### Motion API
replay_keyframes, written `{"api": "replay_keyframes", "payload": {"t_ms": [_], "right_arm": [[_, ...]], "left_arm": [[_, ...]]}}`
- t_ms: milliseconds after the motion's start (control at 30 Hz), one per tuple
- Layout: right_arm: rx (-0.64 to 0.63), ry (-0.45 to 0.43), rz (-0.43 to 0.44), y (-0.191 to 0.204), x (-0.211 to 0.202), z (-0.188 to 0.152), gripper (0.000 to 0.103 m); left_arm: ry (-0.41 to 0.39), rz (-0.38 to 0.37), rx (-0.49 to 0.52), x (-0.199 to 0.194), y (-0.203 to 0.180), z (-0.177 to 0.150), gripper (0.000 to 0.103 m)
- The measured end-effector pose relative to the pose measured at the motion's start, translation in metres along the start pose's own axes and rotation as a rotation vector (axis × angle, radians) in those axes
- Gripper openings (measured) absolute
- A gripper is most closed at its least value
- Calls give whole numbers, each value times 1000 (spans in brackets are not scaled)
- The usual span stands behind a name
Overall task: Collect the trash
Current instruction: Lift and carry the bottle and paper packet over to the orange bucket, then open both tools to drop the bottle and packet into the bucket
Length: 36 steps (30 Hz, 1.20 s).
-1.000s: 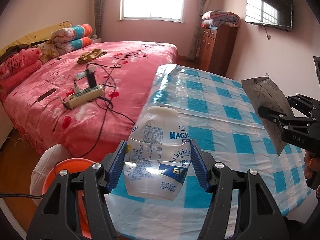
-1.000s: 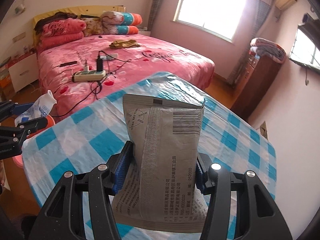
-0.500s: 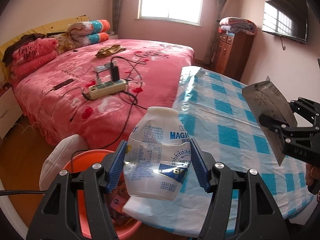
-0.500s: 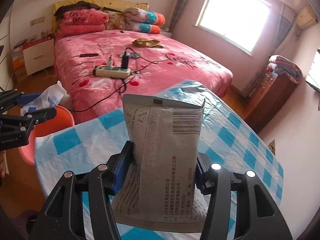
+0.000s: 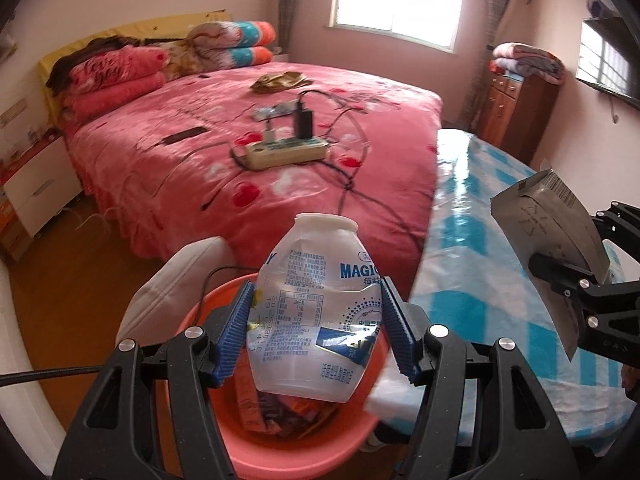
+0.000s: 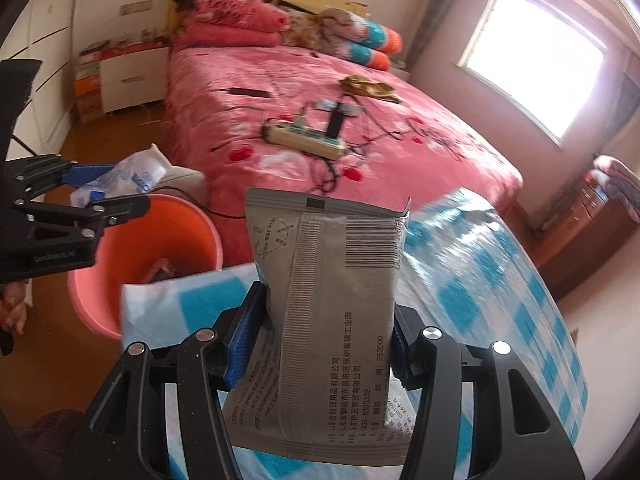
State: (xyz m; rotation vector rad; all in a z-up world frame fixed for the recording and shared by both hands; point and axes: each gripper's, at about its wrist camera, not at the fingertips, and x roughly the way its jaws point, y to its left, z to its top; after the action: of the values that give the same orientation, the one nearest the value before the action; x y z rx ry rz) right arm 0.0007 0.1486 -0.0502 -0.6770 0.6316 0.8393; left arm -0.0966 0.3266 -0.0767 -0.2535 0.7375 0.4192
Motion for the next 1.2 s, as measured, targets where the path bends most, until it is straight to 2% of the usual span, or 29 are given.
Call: {"api": "replay_keyframes", "payload": {"t_ms": [333, 633, 1200], "right_arm": [[-102, 3, 109, 58, 30, 33, 56], [-171, 27, 173, 96, 52, 41, 56], [-221, 73, 215, 122, 73, 40, 56]], "left_arm": [[38, 64, -66, 13, 40, -13, 63], [73, 94, -112, 23, 65, -23, 63], [114, 103, -147, 39, 79, -34, 63]]}}
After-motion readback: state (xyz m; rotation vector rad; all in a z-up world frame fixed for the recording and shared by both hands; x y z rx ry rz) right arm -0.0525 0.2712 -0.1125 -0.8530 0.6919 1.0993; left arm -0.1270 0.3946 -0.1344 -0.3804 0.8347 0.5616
